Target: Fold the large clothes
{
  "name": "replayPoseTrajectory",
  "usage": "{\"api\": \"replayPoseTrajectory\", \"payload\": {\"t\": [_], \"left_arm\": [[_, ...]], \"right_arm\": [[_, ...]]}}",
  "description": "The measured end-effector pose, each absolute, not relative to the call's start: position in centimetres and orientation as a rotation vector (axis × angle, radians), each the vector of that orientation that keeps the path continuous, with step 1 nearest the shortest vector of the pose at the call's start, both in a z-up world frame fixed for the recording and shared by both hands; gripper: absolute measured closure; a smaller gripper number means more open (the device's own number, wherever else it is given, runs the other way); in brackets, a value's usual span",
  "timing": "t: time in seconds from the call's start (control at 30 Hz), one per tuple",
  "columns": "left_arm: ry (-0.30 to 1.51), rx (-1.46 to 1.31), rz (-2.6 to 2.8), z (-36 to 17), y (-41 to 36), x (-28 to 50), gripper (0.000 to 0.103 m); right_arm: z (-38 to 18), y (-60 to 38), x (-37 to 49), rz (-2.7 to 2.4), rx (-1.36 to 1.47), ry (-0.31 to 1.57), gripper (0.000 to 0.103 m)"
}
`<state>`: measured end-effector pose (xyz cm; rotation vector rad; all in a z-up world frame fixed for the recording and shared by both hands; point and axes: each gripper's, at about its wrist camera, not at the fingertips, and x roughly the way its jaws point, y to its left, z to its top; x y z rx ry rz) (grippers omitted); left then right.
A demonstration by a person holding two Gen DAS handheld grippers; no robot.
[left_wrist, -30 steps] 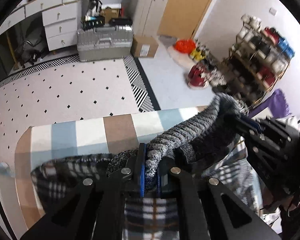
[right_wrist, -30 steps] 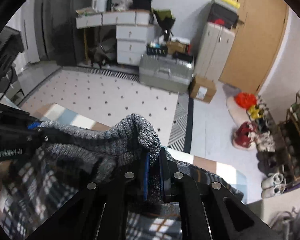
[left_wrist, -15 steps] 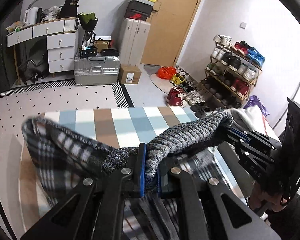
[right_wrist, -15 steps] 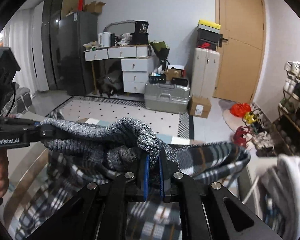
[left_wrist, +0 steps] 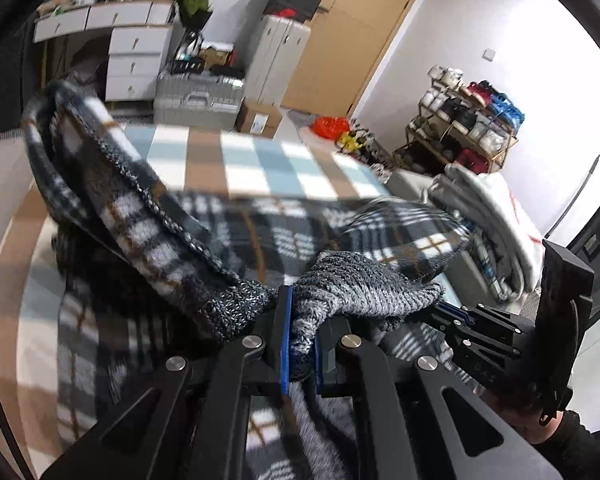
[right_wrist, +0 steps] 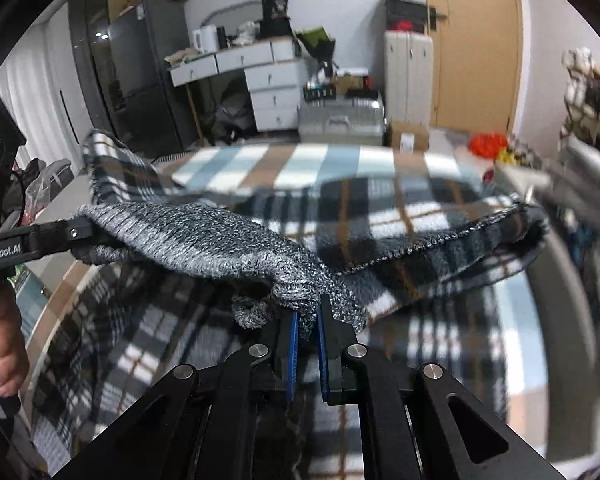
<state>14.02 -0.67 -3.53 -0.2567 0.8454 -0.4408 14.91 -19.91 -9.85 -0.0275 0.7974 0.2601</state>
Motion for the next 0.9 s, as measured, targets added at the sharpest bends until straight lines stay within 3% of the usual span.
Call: {"api": "replayPoseTrajectory", "payload": {"t": [0.37, 0.53, 0.67, 0.73, 0.8, 0.83, 0.9], "left_arm": [[0.986, -0.355, -0.437, -7.2, 0.4, 14.7, 0.098], [1.029, -0.261, -0.518, -5.3, 0.2, 13.2, 0.096], [0.943, -0.198, -0.580, -0.9, 1.5, 11.2, 0.094], [0.891, -0.180, -0.610, 1.4, 2.1, 10.8, 0.085], [0.827, -0.167, -0.603, 3.5, 2.4, 11.2, 0.046], [0.787, -0.166, -0.604, 4.9, 2.2, 12.0, 0.039], [0.760, -0.148, -0.587, 6.1, 1.7, 13.6, 0.036]], "right_arm": [[-14.3, -19.1, 12.8, 0.225, -0.065, 0.933, 0.093], [-14.8, -19.2, 12.0, 0.220, -0.117, 1.008, 0.092], [-14.0, -20.4, 10.6, 0.234, -0.117, 1.017, 0.091], [-12.8, -21.8, 10.2, 0.237, -0.075, 1.005, 0.091], [-10.9, -23.1, 10.2, 0.239, -0.029, 0.972, 0.091], [-10.0, -23.5, 10.4, 0.239, -0.012, 0.948, 0.091], [-8.3, -23.7, 11.4, 0.244, 0.003, 0.903, 0.088]]}}
